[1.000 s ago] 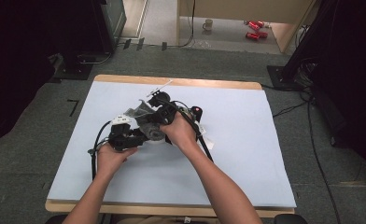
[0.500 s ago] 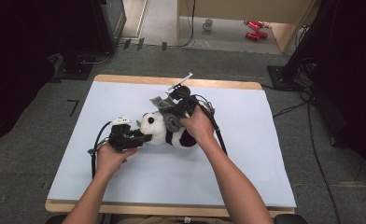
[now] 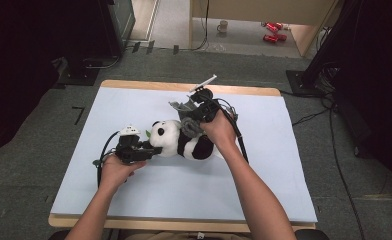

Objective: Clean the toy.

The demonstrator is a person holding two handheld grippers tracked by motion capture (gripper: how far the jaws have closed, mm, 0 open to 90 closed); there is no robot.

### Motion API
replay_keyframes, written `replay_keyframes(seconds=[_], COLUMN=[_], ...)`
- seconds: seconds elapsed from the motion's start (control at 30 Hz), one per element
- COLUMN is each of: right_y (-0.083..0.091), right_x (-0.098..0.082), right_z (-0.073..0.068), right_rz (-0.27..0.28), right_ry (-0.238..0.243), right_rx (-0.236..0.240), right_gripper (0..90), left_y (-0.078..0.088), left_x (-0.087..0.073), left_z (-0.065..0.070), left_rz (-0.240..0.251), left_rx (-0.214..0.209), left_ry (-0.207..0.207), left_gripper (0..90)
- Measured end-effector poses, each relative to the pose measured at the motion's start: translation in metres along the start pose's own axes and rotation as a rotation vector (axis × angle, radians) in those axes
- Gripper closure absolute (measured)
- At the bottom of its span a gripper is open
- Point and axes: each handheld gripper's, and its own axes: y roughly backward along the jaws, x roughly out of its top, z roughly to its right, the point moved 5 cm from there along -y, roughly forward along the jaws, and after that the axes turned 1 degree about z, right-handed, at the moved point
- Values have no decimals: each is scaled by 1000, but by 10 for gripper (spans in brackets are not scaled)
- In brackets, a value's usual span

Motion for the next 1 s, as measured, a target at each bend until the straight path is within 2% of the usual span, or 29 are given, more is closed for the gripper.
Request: replay_keyframes(seconds=[0.17, 0.27, 0.43, 0.6, 0.73, 0.77, 0.87, 1.0], right_y=[16, 25, 41, 40, 31, 26, 26, 29], right_x=[8, 10, 12, 0, -12, -21, -28, -42], right_z=[0, 2, 18, 32, 38, 43, 50, 59], right_rz=[70, 100, 146, 142, 123, 120, 157, 186], right_ry=[-30, -36, -76, -106, -122, -139, -169, -181], right_rx=[51, 53, 44, 55, 65, 80, 117, 136], right_gripper=[785, 785, 785, 785, 785, 784, 783, 781], left_y=[0, 0, 0, 0, 0, 0, -1, -1], left_x=[-3, -4, -6, -7, -8, -8, -9, -9], left_z=[0, -1, 1, 2, 2, 2, 3, 4], left_rz=[-13, -12, -17, -14, -12, -14, -17, -20], left_rx=[1, 0, 17, 26, 27, 28, 30, 31], left_ry=[-20, -24, -39, -40, -37, -37, -31, -29], left_gripper=[509, 509, 510, 511, 511, 511, 512, 514])
